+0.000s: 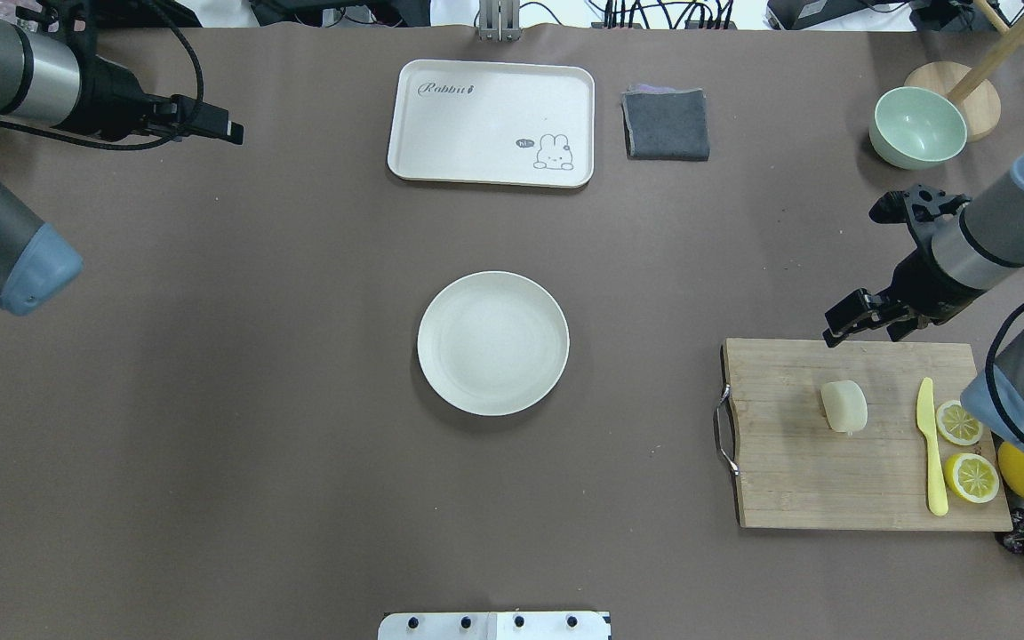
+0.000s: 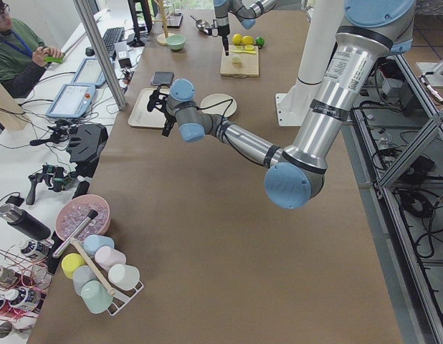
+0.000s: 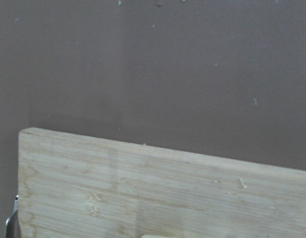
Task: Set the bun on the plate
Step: 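Lower the right gripper over the cream bun on the wooden cutting board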
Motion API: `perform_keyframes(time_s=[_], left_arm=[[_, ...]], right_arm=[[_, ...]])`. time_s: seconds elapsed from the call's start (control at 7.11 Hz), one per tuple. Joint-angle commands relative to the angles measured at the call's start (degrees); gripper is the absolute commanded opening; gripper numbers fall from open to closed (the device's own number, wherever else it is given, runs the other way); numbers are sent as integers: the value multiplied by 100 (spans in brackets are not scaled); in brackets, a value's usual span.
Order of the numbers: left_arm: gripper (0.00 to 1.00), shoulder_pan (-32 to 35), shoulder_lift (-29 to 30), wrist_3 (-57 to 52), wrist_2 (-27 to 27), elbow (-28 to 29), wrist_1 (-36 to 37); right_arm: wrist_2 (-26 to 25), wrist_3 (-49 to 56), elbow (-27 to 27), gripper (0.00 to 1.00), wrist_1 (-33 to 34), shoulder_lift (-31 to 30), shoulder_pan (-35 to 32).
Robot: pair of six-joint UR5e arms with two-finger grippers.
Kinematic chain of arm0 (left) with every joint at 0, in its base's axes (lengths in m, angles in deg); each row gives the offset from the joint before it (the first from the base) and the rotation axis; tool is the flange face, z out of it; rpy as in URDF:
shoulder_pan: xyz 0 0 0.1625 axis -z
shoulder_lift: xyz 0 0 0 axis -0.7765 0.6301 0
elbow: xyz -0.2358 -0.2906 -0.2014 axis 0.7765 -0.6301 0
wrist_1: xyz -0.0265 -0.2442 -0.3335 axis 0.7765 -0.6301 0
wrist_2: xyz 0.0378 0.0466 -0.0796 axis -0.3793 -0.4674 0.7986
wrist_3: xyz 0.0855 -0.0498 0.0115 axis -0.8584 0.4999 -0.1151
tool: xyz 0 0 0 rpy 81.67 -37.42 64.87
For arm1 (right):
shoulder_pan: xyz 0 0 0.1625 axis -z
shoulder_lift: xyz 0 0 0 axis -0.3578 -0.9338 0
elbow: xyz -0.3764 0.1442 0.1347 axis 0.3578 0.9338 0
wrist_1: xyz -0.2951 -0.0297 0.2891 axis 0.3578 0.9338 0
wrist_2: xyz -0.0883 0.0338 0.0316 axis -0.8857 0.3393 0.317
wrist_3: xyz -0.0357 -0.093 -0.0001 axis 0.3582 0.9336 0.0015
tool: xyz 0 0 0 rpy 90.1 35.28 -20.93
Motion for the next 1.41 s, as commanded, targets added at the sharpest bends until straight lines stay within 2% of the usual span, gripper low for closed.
perform_keyframes(time_s=[0.0, 0.14, 0.28, 0.56, 0.7, 0.84, 0.99, 1.27], left_arm=[[98, -1, -109, 0, -90, -69, -3], [98, -1, -170, 0, -98, -139, -3], [98, -1, -180, 9, -125, -148, -12], [98, -45, -180, 9, -239, -122, -12], [98, -80, -180, 9, -352, -113, -3], [98, -80, -180, 9, -371, -105, -12], [98, -89, -180, 9, -380, -104, -12], [98, -97, -206, 17, -528, -113, -12]], right_arm=[[-444, -552, -4, 100, -263, -61, 390], [-673, -763, -21, 100, -272, -61, 487], [-684, -773, -30, 97, -272, -61, 497], [-658, -774, -353, 84, -272, -279, 505], [-631, -765, -530, 81, -272, -403, 505], [-631, -773, -540, 73, -272, -404, 566], [-648, -774, -549, 53, -272, -404, 602], [-684, -774, -532, 21, -272, -395, 620]])
